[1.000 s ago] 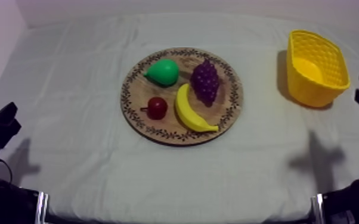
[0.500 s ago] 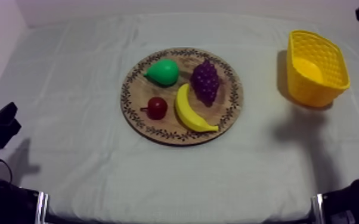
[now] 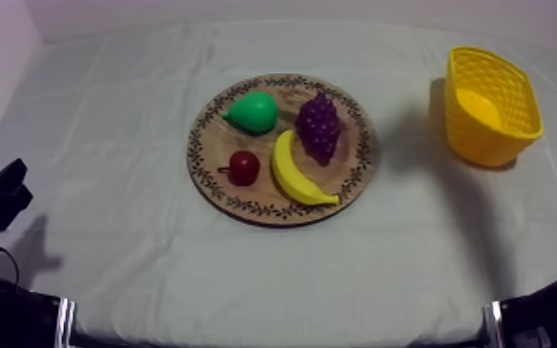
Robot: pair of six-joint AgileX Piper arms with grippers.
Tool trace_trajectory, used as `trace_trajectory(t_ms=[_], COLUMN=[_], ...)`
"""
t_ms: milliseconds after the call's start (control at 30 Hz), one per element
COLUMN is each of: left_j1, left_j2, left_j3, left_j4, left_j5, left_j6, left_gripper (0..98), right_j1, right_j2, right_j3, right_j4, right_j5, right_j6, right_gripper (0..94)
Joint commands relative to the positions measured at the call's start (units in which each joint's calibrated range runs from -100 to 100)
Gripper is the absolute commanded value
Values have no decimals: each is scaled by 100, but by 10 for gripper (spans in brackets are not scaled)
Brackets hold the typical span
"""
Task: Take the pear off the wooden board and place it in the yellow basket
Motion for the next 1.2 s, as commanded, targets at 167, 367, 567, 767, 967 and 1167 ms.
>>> trace_trajectory(t_ms=[167, 367, 567, 767, 967, 1167], left_j1=[-2, -2, -2, -2, -2, -2], left_j2=[0, 0, 0, 0, 0, 0], left_j3=[5, 5, 5, 5, 5, 5], left_j4=[2, 2, 2, 2, 2, 2], left_j5=[-1, -1, -1, -1, -1, -1], left_j6=[2, 2, 2, 2, 2, 2], left_gripper=[1, 1, 1, 1, 1, 1], right_j1=[-500, -879, -1094, -1182, -1371, -1580], right_j2=[782, 1353, 2025, 2584, 2889, 3236], right_j3=[-336, -565, -1099, -1651, -1851, -2023], right_j4=[-64, -17, 35, 109, 335, 429], right_j5=[157, 256, 525, 956, 1084, 1084], right_j6=[295, 324, 418, 474, 391, 326], right_gripper=[45, 102, 297, 583, 794, 877])
